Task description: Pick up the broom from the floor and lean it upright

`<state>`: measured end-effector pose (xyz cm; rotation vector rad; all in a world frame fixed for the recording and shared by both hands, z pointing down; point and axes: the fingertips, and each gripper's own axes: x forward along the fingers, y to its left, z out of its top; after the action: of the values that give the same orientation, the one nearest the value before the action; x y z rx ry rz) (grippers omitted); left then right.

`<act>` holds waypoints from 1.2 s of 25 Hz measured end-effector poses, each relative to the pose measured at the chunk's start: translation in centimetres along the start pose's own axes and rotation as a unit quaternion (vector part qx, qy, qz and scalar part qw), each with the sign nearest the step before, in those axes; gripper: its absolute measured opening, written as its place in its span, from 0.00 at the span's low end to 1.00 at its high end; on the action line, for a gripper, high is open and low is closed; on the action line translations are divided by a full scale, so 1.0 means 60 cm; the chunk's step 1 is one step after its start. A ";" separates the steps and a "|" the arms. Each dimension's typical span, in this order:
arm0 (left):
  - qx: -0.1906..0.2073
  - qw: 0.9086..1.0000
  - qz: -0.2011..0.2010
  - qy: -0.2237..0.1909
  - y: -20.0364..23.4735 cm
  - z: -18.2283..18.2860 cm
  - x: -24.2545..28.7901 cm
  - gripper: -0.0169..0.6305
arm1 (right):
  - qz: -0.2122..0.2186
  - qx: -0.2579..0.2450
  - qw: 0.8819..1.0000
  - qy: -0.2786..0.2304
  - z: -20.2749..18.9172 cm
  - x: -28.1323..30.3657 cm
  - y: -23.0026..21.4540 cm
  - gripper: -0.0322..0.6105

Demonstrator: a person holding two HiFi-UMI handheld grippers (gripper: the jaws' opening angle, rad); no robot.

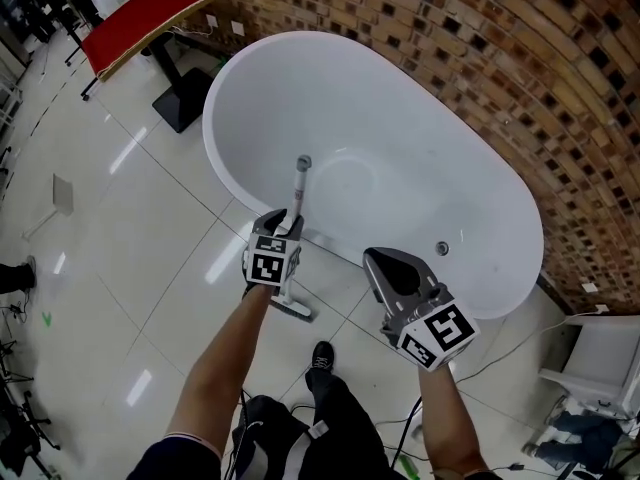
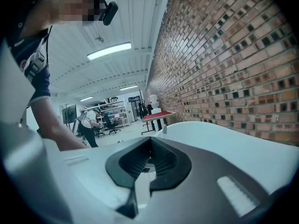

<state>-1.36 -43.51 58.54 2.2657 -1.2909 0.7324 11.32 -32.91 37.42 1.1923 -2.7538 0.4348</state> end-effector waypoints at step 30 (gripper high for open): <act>0.063 0.949 -0.249 -0.182 -0.116 0.168 -0.524 0.03 | -0.113 0.012 0.992 -0.049 0.092 -0.013 0.268 0.06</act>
<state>-6.36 -25.86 30.23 2.7626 -0.7576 0.2255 0.21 -23.58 28.54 1.5481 -2.6549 0.3963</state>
